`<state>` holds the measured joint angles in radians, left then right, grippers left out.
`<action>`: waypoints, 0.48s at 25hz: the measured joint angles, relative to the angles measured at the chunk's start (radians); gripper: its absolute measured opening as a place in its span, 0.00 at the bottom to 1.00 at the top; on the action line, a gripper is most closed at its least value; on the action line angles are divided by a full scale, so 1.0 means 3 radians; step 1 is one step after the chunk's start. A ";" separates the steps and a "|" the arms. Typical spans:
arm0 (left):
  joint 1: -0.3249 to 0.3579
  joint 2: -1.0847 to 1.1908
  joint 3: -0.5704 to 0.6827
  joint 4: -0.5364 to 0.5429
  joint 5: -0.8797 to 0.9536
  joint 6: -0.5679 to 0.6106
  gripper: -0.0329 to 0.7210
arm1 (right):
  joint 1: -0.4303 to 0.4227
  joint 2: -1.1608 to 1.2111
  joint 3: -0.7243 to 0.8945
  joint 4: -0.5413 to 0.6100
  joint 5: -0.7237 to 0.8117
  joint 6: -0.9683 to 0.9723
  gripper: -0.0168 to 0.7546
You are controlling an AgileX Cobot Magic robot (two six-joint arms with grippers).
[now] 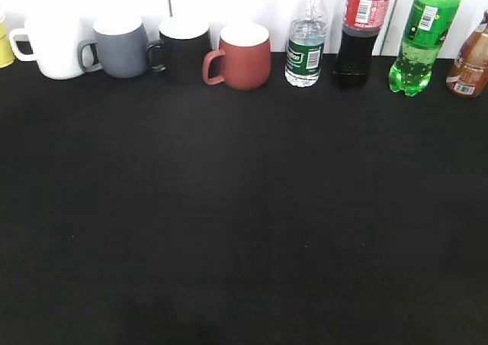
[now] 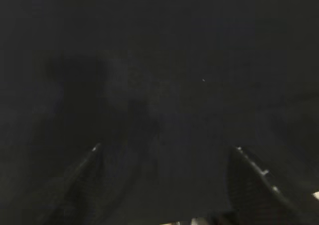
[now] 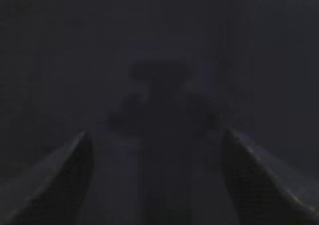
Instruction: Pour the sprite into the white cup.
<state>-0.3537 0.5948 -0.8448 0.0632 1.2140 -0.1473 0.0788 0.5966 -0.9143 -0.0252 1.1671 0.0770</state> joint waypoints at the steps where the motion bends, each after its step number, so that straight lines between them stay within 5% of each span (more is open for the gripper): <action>1: 0.0000 -0.0293 0.0086 -0.0027 0.0007 0.0000 0.79 | 0.0000 -0.0276 0.0073 -0.0112 0.0093 0.0037 0.79; 6: -0.0004 -0.1443 0.0460 -0.0077 0.0025 0.0106 0.79 | 0.0000 -0.1492 0.0822 -0.0153 0.0151 0.0053 0.79; 12: -0.0004 -0.1536 0.0881 -0.0084 -0.0133 0.0297 0.73 | 0.0000 -0.1714 0.1395 -0.0106 -0.0368 -0.0076 0.79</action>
<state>-0.3549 0.1340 -0.5806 0.0378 1.1742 -0.0582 0.0788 0.0823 -0.4958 -0.0569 1.0567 0.0543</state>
